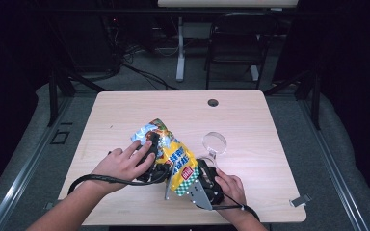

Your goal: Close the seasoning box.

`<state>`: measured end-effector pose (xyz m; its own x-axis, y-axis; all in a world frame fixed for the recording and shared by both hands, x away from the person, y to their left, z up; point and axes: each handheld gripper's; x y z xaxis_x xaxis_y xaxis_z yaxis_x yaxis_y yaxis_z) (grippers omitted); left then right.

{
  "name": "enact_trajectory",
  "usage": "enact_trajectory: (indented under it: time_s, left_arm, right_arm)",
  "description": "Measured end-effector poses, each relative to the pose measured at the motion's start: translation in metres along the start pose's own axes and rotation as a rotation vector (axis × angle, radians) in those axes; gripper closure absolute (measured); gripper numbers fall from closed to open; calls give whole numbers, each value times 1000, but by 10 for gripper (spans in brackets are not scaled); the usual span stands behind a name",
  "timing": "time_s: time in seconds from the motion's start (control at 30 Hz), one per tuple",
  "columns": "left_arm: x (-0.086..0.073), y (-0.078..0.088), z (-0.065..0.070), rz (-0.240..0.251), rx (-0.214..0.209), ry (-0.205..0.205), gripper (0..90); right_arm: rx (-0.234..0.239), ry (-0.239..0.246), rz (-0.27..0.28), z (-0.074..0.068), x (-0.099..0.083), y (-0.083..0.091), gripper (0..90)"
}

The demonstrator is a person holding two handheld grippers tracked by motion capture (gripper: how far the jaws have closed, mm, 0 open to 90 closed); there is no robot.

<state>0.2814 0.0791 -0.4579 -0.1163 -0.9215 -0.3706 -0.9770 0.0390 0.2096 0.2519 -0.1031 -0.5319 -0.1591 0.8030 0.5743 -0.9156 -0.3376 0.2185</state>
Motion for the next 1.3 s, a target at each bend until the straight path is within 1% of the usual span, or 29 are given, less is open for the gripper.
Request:
enact_trajectory:
  time_s: [0.03, 0.07, 0.13, 0.17, 0.2, 0.23, 0.3, 0.47, 0.5, 0.53, 0.63, 0.67, 0.8, 0.87, 0.93, 0.97, 1.03, 1.07, 1.17, 1.2, 1.23, 1.3]
  left_arm:
    - [0, 0, 0, 0, -2, -1, 605]
    - [0, 0, 0, -6, -22, 8, 605]
    - [0, 0, -1, -11, -28, 5, 606]
    - [0, 0, -1, -9, -21, 4, 606]
    - [1, 0, -2, -4, -12, -10, 606]
    - [1, 0, -2, -4, -14, -7, 607]
    - [1, 0, -3, -3, -7, -16, 608]
    - [2, 0, -4, -3, -7, -26, 608]
    - [2, 0, -4, -2, -8, -24, 608]
    - [2, 0, -5, -2, -7, -29, 609]
    - [2, -1, -5, 1, -8, -31, 609]
    - [3, -1, -5, 1, -8, -33, 609]
    - [4, -1, -7, 1, -10, -41, 610]
    - [4, -1, -7, 2, -8, -44, 610]
    - [5, -1, -9, 4, -6, -50, 610]
    - [5, -1, -9, 4, -7, -52, 611]
    - [6, 0, -10, 3, -8, -55, 614]
    - [6, 0, -10, 4, -7, -50, 616]
    - [6, 0, -11, 6, -6, -58, 624]
    - [7, 0, -11, 6, -7, -59, 627]
    - [7, 1, -11, 7, -7, -61, 630]
    - [7, 1, -11, 8, -5, -66, 636]
  right_arm:
    - [4, -15, 15, -1, -1, -1, 710]
    - [5, -19, 14, 0, -1, -1, 710]
    - [4, -20, 8, 0, 0, -1, 710]
    - [5, -29, 13, 0, -1, -1, 710]
    - [5, -31, 13, 0, -1, -1, 710]
    - [3, -25, 6, 0, -1, -1, 710]
    - [0, -24, 3, 0, -1, -1, 710]
    - [0, -29, 2, 1, -1, -1, 709]
    - [3, -40, 15, 0, -2, -2, 710]
    - [2, -43, 15, 0, -2, -2, 710]
    - [1, -36, -1, 1, -2, -2, 710]
    - [5, -52, 14, 0, -3, -3, 709]
    - [5, -60, 7, 1, -3, -3, 710]
    - [5, -53, -1, 1, -3, -2, 709]
    - [5, -65, 5, 1, -4, -2, 709]
    - [6, -60, -1, 2, -4, -2, 709]
    - [6, -68, -5, 2, -4, -1, 709]
    - [8, -81, 7, 2, -4, -2, 709]
    - [8, -85, 8, 2, -4, -2, 709]
    - [7, -74, -6, 3, -4, -1, 709]
    - [10, -85, 7, 2, -4, -2, 709]
    - [11, -84, 7, 2, -5, -2, 709]
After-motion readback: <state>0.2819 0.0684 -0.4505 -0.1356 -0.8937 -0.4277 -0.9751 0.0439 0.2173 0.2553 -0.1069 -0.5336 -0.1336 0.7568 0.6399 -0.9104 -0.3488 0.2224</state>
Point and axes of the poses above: each handheld gripper's, and its own axes: y roughly backward along the jaws, x roughly out of its top, z roughly to its right
